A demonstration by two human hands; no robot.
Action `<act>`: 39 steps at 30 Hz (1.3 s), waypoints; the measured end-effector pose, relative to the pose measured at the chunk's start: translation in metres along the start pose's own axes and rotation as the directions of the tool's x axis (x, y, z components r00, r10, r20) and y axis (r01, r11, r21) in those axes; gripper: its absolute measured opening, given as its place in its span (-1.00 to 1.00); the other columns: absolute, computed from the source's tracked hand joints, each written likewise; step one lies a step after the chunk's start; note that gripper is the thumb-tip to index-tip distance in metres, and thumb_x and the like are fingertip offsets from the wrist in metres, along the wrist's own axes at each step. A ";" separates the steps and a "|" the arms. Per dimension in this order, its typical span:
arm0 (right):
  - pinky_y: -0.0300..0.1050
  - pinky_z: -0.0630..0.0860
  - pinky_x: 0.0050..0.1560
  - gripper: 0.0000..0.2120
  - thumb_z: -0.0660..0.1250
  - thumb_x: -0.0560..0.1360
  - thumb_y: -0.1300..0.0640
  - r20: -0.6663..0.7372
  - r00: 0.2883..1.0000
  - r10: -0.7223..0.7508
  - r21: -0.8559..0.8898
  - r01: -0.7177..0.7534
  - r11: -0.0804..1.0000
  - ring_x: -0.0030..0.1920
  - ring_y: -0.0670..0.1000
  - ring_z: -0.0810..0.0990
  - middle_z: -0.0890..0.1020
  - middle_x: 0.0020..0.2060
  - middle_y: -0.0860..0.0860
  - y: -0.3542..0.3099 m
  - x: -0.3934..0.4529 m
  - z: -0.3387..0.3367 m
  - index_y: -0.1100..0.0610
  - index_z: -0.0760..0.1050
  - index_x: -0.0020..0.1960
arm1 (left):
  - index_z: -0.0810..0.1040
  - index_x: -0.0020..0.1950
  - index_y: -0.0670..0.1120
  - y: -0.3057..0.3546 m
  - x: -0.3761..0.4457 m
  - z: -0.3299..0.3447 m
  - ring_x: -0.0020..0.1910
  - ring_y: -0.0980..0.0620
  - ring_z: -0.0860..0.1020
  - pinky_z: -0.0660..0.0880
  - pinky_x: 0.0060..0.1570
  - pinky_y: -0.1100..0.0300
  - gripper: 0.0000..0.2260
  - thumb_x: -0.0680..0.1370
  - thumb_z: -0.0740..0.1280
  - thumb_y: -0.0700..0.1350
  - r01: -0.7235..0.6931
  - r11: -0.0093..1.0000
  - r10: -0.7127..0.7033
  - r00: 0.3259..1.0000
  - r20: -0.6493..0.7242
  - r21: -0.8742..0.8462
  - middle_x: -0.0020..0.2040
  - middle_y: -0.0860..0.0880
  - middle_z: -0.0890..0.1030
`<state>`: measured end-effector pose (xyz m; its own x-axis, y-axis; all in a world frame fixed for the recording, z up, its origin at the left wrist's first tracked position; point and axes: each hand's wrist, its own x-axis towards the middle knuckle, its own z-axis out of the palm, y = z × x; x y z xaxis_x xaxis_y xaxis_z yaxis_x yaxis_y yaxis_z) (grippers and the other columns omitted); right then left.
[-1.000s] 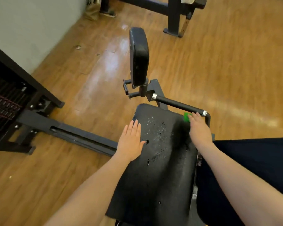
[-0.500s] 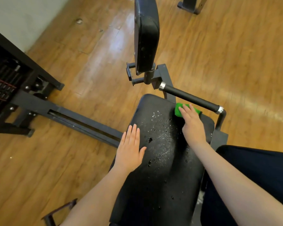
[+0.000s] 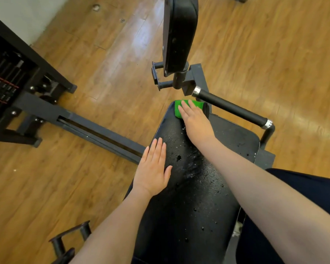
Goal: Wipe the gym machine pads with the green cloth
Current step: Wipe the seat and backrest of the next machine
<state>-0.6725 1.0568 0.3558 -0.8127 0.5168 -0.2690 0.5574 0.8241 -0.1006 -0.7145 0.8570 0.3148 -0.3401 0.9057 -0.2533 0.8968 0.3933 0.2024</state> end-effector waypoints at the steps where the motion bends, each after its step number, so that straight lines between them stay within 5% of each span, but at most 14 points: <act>1: -0.01 -0.05 0.47 -0.45 0.04 0.58 0.35 0.011 1.000 0.008 -0.005 -0.008 1.000 0.52 0.09 -0.07 0.02 0.52 0.08 0.004 -0.005 -0.001 0.19 -0.03 0.53 | 0.03 0.50 -0.18 0.000 0.000 0.000 0.52 -0.10 0.02 0.02 0.45 -0.05 -0.42 0.59 -0.06 0.14 -0.001 1.000 0.001 1.000 -0.010 -0.003 0.51 -0.14 0.03; 6: -0.02 -0.07 0.47 -0.44 0.05 0.57 0.36 0.032 0.996 0.087 -0.006 -0.087 0.996 0.52 0.09 -0.07 0.01 0.52 0.08 0.026 -0.036 -0.001 0.20 -0.02 0.52 | 0.15 0.47 -0.23 0.001 0.000 0.000 0.48 -0.13 0.18 0.19 0.40 -0.09 -0.43 0.57 0.02 0.11 -0.012 1.000 0.011 1.000 -0.028 -0.016 0.48 -0.17 0.15; 16: 0.00 -0.01 0.47 -0.41 0.11 0.52 0.42 0.062 0.958 0.282 -0.032 -0.280 0.959 0.51 0.12 -0.02 0.07 0.51 0.12 0.080 -0.107 0.004 0.24 0.04 0.51 | 0.35 0.45 -0.26 0.001 0.003 -0.002 0.47 -0.12 0.17 0.16 0.39 -0.08 -0.41 0.56 0.03 0.10 -0.014 0.998 0.013 1.000 0.019 0.060 0.46 -0.23 0.34; 22: 0.01 0.05 0.49 -0.41 0.10 0.52 0.45 0.081 0.903 0.421 0.027 -0.424 0.905 0.51 0.11 0.00 0.09 0.51 0.11 0.089 -0.129 0.009 0.23 0.06 0.51 | 0.03 0.56 -0.22 0.003 -0.004 -0.009 0.52 -0.08 -0.15 -0.16 0.46 0.02 -0.40 0.64 0.09 0.09 0.018 1.000 -0.018 0.998 0.066 0.009 0.57 -0.19 0.01; 26: 0.01 0.03 0.49 -0.41 0.12 0.52 0.44 0.071 0.855 0.513 0.111 -0.518 0.848 0.51 0.10 0.01 0.09 0.51 0.09 0.083 -0.134 0.012 0.21 0.07 0.51 | 0.33 0.45 -0.29 -0.002 -0.038 -0.004 0.46 -0.20 0.27 0.18 0.38 -0.10 -0.41 0.58 0.07 0.10 0.098 0.995 -0.098 0.993 0.069 0.004 0.47 -0.27 0.32; 31: 0.04 0.11 0.47 -0.42 0.17 0.51 0.43 0.065 0.812 0.580 0.162 -0.582 0.797 0.50 0.10 0.06 0.16 0.49 0.10 0.077 -0.127 0.004 0.22 0.15 0.49 | 0.41 0.41 -0.27 -0.007 -0.052 0.004 0.44 -0.13 0.22 0.23 0.34 -0.11 -0.41 0.55 0.06 0.11 0.082 0.997 -0.082 0.996 0.021 0.011 0.42 -0.24 0.40; 34: -0.01 0.09 0.47 -0.37 0.15 0.46 0.49 -0.040 0.862 0.505 0.241 -0.483 0.842 0.51 0.07 0.05 0.15 0.50 0.09 0.052 -0.103 -0.011 0.20 0.15 0.49 | 0.35 0.44 -0.27 -0.006 -0.052 0.008 0.46 -0.12 0.18 0.20 0.37 -0.11 -0.40 0.56 0.02 0.11 0.085 0.996 -0.085 0.996 0.004 0.014 0.45 -0.23 0.35; 39: 0.01 0.10 0.47 -0.43 0.12 0.52 0.45 -0.154 0.982 0.112 0.165 -0.086 0.982 0.51 0.09 0.01 0.15 0.50 0.08 -0.025 -0.027 -0.020 0.19 0.13 0.49 | -0.03 0.50 -0.18 -0.005 -0.055 0.010 0.51 -0.10 -0.09 -0.07 0.45 -0.04 -0.43 0.62 0.02 0.12 0.093 0.996 -0.093 0.996 -0.009 0.012 0.51 -0.14 -0.05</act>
<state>-0.6678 1.0264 0.3850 -0.7614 0.6356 -0.1274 0.6458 0.7268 -0.2340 -0.6970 0.8038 0.3180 -0.4247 0.8666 -0.2621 0.8646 0.4741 0.1667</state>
